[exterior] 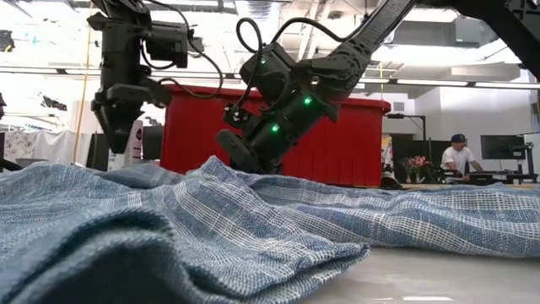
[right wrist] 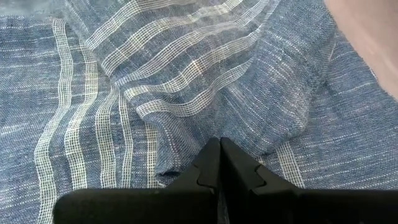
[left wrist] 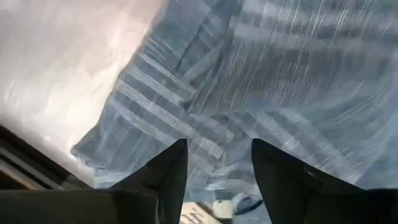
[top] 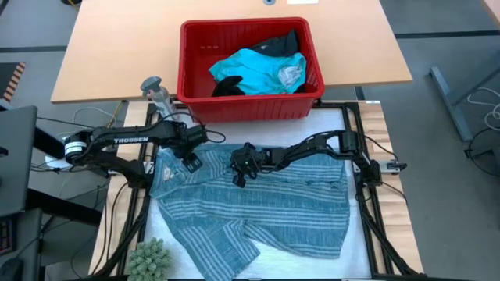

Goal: Fold Laundry from Bin
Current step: Fold the patterned blue shirt

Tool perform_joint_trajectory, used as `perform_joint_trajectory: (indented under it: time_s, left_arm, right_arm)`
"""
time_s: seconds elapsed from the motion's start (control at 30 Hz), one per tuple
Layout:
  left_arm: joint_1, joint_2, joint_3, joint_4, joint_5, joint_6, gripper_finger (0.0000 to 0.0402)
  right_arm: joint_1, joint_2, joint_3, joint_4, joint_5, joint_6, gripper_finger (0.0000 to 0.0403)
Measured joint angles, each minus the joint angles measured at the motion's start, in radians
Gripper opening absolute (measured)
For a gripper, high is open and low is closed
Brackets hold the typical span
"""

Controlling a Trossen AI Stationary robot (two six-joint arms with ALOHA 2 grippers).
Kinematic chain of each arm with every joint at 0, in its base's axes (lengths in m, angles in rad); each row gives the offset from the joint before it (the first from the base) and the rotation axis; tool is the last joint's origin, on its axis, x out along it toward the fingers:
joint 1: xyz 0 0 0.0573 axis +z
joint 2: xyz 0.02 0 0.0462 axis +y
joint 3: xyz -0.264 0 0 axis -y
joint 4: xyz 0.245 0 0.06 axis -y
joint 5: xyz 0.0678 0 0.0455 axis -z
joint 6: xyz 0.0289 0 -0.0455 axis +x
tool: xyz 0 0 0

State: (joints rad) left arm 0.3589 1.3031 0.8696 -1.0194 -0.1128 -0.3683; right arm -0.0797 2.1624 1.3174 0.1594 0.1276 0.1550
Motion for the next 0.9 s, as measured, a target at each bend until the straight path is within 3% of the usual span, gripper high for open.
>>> perform_joint_trajectory:
  time_s: [0.1, 0.27, 0.43, 0.67, 0.9]
  left_arm:
    - [-0.037, -0.038, -0.013, 0.061, 0.005, -0.109, 0.0165]
    - [-0.185, -0.111, -0.091, 0.298, -0.003, -0.23, 0.0165]
    - [-0.38, -0.181, -0.212, 0.524, -0.133, -0.384, 0.0165]
    - [-0.555, -0.211, -0.355, 0.655, -0.269, -0.621, 0.0165]
    - [-0.62, -0.188, -0.386, 0.697, -0.339, -0.663, 0.0165]
  right_arm:
    - [-0.006, 0.0, 0.009, -0.001, 0.0, 0.002, 0.0038]
    - [-0.011, 0.0, 0.03, 0.002, 0.001, -0.009, 0.0038]
    - [-0.026, 0.0, 0.056, -0.009, 0.001, -0.029, 0.0038]
    - [-0.048, 0.0, 0.1, -0.028, -0.03, -0.048, 0.0041]
    - [-0.088, -0.001, 0.128, -0.023, -0.057, 0.017, 0.0106]
